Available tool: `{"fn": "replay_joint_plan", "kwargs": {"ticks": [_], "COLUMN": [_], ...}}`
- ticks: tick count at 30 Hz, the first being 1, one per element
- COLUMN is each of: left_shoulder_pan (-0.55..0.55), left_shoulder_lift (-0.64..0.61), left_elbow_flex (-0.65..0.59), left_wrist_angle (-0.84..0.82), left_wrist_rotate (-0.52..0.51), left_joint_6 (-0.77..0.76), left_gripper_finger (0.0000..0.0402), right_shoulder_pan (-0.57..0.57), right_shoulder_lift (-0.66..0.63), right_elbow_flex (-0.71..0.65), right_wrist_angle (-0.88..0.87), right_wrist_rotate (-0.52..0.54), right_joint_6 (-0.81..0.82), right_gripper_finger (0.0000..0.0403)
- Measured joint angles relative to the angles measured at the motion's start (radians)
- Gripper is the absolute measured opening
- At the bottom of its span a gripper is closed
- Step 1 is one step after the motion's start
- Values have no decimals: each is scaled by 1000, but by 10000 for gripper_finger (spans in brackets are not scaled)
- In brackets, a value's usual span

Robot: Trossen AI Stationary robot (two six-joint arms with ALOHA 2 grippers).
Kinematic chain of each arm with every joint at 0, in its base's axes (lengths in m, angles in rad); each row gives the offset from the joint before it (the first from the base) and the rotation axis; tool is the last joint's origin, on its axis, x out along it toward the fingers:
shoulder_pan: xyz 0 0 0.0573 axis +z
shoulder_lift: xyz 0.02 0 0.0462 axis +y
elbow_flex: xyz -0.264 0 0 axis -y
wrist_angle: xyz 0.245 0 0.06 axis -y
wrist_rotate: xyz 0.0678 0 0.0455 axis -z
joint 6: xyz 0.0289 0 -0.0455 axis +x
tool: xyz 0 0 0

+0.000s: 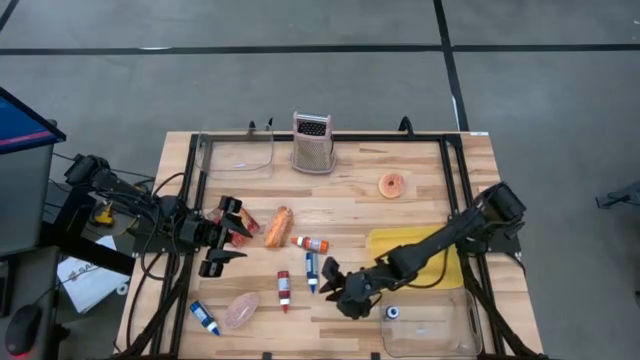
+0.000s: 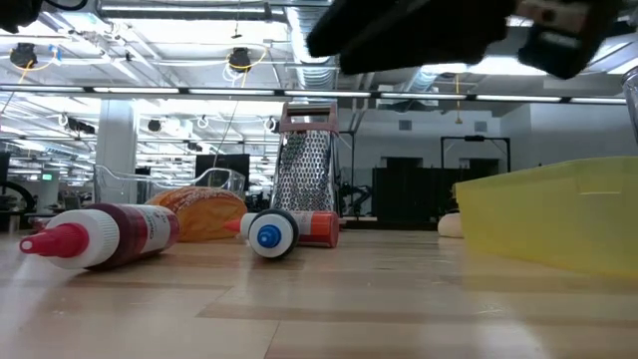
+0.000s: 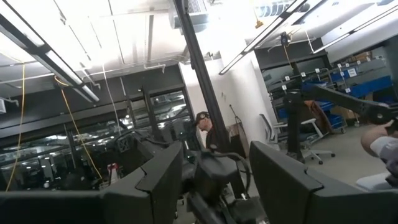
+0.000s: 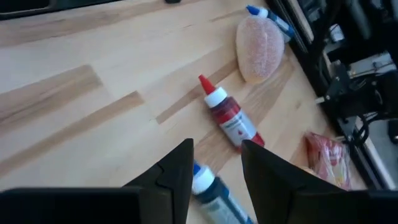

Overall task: Pick & Place Food Item
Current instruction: Put the right blue food coloring bottle into the bottom transparent bin

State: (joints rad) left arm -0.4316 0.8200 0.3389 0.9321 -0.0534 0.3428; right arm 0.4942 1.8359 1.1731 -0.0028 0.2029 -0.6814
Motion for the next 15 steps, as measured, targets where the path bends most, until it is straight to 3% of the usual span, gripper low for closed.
{"fn": "replay_joint_plan", "kwargs": {"ticks": [5,15], "left_shoulder_pan": [0,0], "left_shoulder_lift": [0,0], "left_elbow_flex": [0,0], "left_wrist_angle": [0,0], "left_wrist_rotate": [0,0], "left_joint_6": [0,0], "left_gripper_finger": [182,182], "right_shoulder_pan": [-13,-56], "right_shoulder_lift": [97,280], "right_elbow_flex": [86,340], "right_wrist_angle": [-16,-284], "right_wrist_rotate": [1,-78], "right_joint_6": [9,15], "right_gripper_finger": [127,127]}}
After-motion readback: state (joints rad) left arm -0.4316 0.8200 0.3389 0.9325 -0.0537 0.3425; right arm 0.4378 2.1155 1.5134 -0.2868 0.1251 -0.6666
